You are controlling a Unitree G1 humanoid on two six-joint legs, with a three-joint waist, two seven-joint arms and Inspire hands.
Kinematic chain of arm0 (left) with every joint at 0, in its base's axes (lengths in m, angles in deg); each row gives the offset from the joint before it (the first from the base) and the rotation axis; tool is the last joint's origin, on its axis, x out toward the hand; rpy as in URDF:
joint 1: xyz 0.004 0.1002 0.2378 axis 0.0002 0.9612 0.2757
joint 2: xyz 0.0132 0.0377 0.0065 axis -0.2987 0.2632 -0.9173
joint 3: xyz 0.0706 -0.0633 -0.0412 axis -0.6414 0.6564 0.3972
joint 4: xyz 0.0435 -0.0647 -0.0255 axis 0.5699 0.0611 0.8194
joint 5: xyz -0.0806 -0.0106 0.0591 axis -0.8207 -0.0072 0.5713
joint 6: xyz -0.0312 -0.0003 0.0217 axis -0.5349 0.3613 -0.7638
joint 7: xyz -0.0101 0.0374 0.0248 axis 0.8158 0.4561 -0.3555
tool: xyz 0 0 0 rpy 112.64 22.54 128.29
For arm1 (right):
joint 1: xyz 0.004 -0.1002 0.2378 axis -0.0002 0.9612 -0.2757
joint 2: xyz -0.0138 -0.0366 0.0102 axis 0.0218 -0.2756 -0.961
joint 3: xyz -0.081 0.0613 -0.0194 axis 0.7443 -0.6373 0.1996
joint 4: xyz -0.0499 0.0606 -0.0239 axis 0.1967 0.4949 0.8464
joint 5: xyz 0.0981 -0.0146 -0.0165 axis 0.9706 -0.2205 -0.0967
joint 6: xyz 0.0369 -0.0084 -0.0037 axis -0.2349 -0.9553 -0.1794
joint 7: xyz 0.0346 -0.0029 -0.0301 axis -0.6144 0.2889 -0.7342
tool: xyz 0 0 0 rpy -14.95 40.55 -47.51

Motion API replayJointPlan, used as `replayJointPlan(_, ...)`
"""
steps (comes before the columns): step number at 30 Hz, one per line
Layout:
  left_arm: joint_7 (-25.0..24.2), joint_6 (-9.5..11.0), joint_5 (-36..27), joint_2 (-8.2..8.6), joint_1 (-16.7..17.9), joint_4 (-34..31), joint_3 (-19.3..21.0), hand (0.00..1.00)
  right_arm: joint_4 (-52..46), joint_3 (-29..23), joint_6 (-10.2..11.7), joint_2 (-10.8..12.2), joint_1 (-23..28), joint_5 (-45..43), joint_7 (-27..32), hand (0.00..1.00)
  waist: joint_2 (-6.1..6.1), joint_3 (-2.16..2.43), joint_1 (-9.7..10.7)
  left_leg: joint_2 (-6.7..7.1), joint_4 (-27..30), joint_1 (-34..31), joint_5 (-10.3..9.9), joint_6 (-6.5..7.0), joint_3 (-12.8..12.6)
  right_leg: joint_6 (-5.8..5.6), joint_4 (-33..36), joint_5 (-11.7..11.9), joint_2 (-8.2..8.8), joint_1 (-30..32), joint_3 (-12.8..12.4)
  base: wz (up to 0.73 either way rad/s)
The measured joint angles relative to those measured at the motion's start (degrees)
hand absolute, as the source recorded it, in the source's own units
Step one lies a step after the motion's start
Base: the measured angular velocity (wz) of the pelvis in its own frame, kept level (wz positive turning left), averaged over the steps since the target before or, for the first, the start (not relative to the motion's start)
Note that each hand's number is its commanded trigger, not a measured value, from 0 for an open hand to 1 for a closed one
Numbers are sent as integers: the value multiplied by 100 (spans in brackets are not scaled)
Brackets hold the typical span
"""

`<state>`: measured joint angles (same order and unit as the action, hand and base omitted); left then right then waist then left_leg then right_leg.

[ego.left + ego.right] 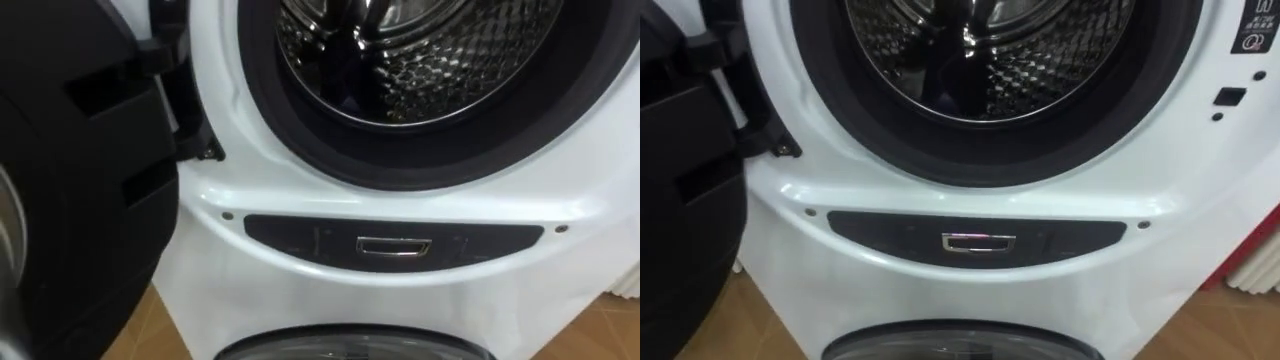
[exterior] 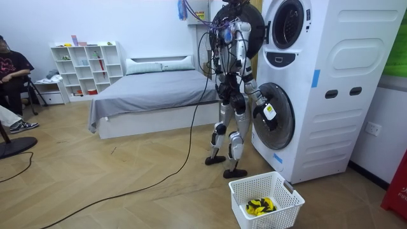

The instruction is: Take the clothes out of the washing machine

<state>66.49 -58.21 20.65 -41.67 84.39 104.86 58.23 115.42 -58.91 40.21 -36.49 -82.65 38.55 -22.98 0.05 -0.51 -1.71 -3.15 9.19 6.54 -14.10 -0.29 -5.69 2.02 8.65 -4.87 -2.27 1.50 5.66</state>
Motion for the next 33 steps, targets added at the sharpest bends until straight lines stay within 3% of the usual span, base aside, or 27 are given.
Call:
replayJointPlan(7, -29, -5, 277, 16, -9, 125, 161, 0, -28, -11, 3, 3, 40, 41, -72, 0, 4, 10, -14, 2, 1, 55, -2, 1, 131, 14, 51, -40, 7, -101, 196, 14)
replayJointPlan(14, -119, -63, 758, -39, 71, 178, 290, 0, -37, -283, 4, -27, 105, 35, -254, 0, -11, 12, -8, -1, -17, 205, -9, -3, 95, 23, 197, -121, 12, -172, 217, -1)
replayJointPlan(20, -150, -319, 1188, -44, 279, 178, 735, 0, -130, -446, -56, -34, 134, -247, -355, 0, -13, 16, -37, -59, 88, 248, -79, -58, 55, 80, 334, -218, -35, -164, 201, -4)
replayJointPlan(23, -144, -399, 1474, -111, 345, 274, 893, 0, -175, -444, -60, -11, 123, -462, -422, 0, 32, 24, -95, -200, 890, -2, -355, -180, 24, 200, 632, -391, -110, -31, 187, -19)
replayJointPlan(25, -165, -508, 1702, -91, 369, 257, 895, 0, -176, -478, -92, -60, 32, -683, -423, 0, 68, 15, -178, -320, 2419, -716, -358, -221, 136, 309, 821, -458, -115, 73, 113, -30)
replayJointPlan(26, -177, -517, 1757, -73, 382, 226, 891, 0, -170, -511, -93, -76, 8, -761, -409, 0, 47, 20, -173, -357, 2815, -907, -324, -249, 214, 341, 841, -468, -146, 83, 106, -17)
replayJointPlan(27, -241, -532, 1850, -68, 375, 157, 894, 0, -160, -603, -95, -80, -5, -933, -391, 0, 48, 28, -173, -431, 3487, -1230, -149, -257, 356, 411, 898, -498, -198, 106, 99, -18)
replayJointPlan(28, -273, -552, 1952, -50, 373, 77, 889, 0, -162, -676, -107, -91, -6, -987, -379, 0, 61, 14, -185, -520, 4303, -1477, 160, -138, 450, 488, 1033, -547, -243, 155, 69, -23)
replayJointPlan(30, -288, -558, 1947, -43, 334, 70, 886, 0, -164, -714, -167, -80, -16, -1070, -361, 0, 9, 6, -127, -633, 5275, -1481, 499, -201, 529, 602, 1240, -675, -306, 207, 58, -10)
replayJointPlan(31, -286, -559, 1897, -45, 210, 65, 886, 0, -168, -717, -172, -87, -25, -1063, -362, 0, 24, 16, -50, -675, 5524, -1351, 625, -341, 657, 582, 1377, -689, -319, 302, 87, 6)
replayJointPlan(33, -285, -549, 1801, -44, 42, -50, 885, 0, -188, -720, -169, -96, -79, -1052, -363, 0, 3, 19, -18, -721, 5409, -1007, 695, -458, 817, 596, 1558, -692, -340, 546, 95, -1)
